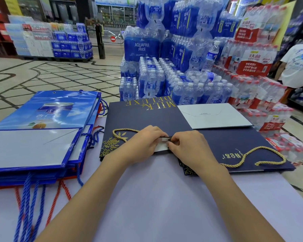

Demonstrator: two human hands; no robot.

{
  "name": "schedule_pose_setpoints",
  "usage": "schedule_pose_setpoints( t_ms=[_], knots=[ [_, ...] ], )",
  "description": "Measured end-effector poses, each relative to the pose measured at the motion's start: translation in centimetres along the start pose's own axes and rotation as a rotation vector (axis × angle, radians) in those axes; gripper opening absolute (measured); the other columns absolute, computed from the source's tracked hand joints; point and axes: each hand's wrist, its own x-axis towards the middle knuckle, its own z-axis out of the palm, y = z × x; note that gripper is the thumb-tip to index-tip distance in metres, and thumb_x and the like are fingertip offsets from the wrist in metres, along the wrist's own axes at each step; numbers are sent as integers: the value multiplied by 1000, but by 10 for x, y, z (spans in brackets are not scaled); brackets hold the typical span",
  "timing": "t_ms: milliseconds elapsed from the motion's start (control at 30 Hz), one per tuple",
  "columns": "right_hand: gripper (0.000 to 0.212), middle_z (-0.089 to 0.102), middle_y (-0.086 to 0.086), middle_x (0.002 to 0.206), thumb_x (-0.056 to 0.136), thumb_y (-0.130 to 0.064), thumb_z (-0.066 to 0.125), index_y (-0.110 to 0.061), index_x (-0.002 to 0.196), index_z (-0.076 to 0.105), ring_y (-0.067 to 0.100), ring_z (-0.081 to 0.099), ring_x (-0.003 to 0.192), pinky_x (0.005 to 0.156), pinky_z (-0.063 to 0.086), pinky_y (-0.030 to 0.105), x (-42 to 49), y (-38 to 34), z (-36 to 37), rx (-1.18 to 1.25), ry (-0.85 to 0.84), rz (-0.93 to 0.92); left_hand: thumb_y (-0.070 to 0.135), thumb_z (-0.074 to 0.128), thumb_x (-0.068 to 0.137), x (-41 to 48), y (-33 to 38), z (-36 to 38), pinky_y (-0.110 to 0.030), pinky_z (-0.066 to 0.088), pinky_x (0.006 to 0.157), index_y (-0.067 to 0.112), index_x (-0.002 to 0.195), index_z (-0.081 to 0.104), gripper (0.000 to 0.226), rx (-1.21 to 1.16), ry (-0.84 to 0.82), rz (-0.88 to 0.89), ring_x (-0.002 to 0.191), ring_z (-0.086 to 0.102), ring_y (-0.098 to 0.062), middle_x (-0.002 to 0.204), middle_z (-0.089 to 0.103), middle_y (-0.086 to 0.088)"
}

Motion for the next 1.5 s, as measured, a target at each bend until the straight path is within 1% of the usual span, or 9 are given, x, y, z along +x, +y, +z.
schedule_pose_setpoints(
  t_ms=[167,333,433,600,900,1033,1167,1333,1500],
  knots=[
    [19,67,3,77,88,-29,54,-16,80,65,29,57,79,64,33,31,0,-1,-1,-59,-57,-58,1,40,96,-1,1,4,-37,41,93,14,126,60,37,108,-13,9,105,49,-23,119,60,-4],
    [15,69,3,78,86,-24,57,-15,83,69,28,59,80,72,42,32,1,1,-1,-21,-78,-95,2,40,96,2,2,5,-39,42,94,16,125,60,38,116,-22,-56,109,51,-24,119,62,-4],
    [14,70,4,79,86,-21,59,-13,83,71,27,58,79,71,36,30,0,1,0,-3,-76,-107,3,38,98,4,5,3,-42,42,94,17,125,61,38,120,-34,-112,111,53,-25,119,63,-5],
    [12,65,-1,65,82,-14,63,-13,72,69,17,45,63,66,33,28,-1,6,-1,95,-44,-121,8,37,101,4,5,2,-41,41,95,18,125,62,36,87,-31,-141,114,54,-25,122,64,-3],
    [15,62,-7,56,79,-21,68,-13,66,68,12,54,59,61,47,30,-1,11,-10,221,-137,-55,10,41,100,1,0,-1,-42,42,95,20,122,64,33,68,-39,-140,113,56,-22,120,65,1],
    [16,60,-17,63,86,-33,66,-21,78,73,5,56,66,65,44,26,1,10,-10,197,-94,-57,10,46,98,-1,-2,-2,-40,43,96,19,118,65,30,-16,-8,-132,110,57,-17,116,66,3],
    [15,54,-13,71,83,-41,71,-28,80,66,7,51,69,64,43,28,1,15,-14,66,109,-145,13,50,97,-3,-6,-2,-38,46,94,23,115,67,26,-92,5,-130,105,58,-10,111,66,8],
    [10,62,-15,94,84,-38,73,-30,87,69,10,51,92,85,38,36,5,25,-6,101,-26,-215,17,53,97,-4,-6,-1,-33,46,95,23,114,67,22,-149,-4,-142,104,58,-8,109,65,8],
    [8,64,-18,98,90,-38,65,-33,96,69,9,52,99,89,34,35,5,25,-6,45,-105,-219,23,58,95,-4,-4,-3,-21,43,92,26,115,67,22,-152,-20,-180,103,55,-6,108,62,7]
  ],
)
